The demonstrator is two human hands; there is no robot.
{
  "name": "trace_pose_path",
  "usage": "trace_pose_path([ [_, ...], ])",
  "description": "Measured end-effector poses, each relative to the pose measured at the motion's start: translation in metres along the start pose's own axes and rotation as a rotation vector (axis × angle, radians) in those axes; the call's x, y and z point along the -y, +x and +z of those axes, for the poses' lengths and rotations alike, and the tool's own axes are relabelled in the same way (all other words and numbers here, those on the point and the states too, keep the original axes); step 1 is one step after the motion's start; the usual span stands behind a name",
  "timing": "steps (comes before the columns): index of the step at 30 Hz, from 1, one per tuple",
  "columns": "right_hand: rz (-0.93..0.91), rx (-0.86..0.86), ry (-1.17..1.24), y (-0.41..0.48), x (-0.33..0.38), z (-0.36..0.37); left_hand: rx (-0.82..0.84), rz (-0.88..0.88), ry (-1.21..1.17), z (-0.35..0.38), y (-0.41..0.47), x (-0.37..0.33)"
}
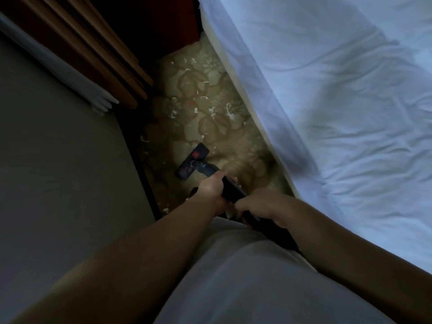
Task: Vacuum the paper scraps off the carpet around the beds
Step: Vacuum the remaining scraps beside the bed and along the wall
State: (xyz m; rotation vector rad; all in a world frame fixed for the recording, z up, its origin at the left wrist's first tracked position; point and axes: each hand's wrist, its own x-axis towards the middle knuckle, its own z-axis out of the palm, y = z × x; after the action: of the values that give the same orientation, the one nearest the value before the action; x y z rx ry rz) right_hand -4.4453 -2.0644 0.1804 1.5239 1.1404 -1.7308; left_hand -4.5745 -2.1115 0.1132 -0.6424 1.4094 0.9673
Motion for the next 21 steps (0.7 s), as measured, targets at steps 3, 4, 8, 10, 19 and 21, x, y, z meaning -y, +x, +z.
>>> trace_pose_path([
  [3,0.019,-0.032,0.073,-0.014,-0.028,-0.014,0.063,-0.017,0.089,0.019,-0.007,0.023],
  [4,0.022,-0.046,0.100,-0.018,-0.037,-0.018,0.087,-0.024,0.136,0.026,-0.008,0.028],
  [8,0.058,-0.089,0.227,-0.037,-0.065,-0.030,0.175,-0.062,0.281,0.053,-0.020,0.044],
  [10,0.077,-0.108,0.275,-0.046,-0.076,-0.030,0.170,-0.086,0.361,0.062,-0.028,0.050],
  [19,0.065,-0.138,0.427,-0.065,-0.090,-0.021,0.292,-0.119,0.524,0.072,-0.048,0.045],
  [21,0.055,-0.143,0.405,-0.064,-0.079,-0.017,0.318,-0.124,0.509,0.070,-0.048,0.034],
])
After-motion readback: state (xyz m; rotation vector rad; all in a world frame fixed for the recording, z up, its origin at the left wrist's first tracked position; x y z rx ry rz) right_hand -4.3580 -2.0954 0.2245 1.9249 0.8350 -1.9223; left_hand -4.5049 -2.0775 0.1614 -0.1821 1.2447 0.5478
